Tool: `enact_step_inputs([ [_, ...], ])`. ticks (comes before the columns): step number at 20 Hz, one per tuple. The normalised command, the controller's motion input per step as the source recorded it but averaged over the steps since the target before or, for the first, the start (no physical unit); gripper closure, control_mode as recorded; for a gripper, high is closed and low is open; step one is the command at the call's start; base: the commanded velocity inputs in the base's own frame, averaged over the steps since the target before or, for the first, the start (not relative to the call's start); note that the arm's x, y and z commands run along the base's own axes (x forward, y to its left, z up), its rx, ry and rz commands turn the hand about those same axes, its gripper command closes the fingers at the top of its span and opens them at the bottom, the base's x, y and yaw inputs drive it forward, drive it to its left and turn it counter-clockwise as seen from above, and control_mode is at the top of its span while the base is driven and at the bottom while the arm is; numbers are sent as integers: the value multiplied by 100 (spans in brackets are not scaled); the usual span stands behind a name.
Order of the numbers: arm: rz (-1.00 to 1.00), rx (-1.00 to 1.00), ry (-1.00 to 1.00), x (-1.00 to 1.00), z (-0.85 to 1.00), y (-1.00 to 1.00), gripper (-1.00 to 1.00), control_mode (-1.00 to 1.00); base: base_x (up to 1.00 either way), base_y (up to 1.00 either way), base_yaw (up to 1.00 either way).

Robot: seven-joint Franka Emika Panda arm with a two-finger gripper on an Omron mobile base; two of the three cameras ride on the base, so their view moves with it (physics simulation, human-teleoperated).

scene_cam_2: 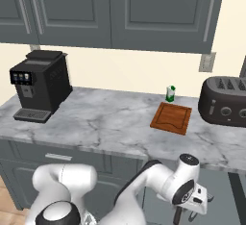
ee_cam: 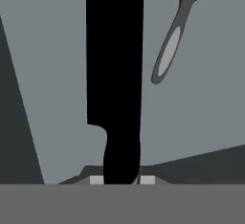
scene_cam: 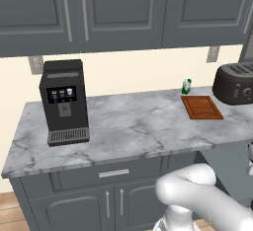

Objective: Open the drawer on the right and place the cutting tools on the cutting board.

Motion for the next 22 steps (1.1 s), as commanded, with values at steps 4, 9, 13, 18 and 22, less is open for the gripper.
enact_step_inputs([
  [4,0,-5,-10,-23,68,0,100,-100,0,0,0],
  [9,0,-3,-8,-12,64,4,100,-100,0,0,0],
  [13,1,-4,-8,-8,66,7,100,-100,0,0,0],
  [18,1,-3,-7,-6,67,7,100,-100,0,0,0],
  [22,1,0,-3,0,69,3,100,-100,0,0,0],
])
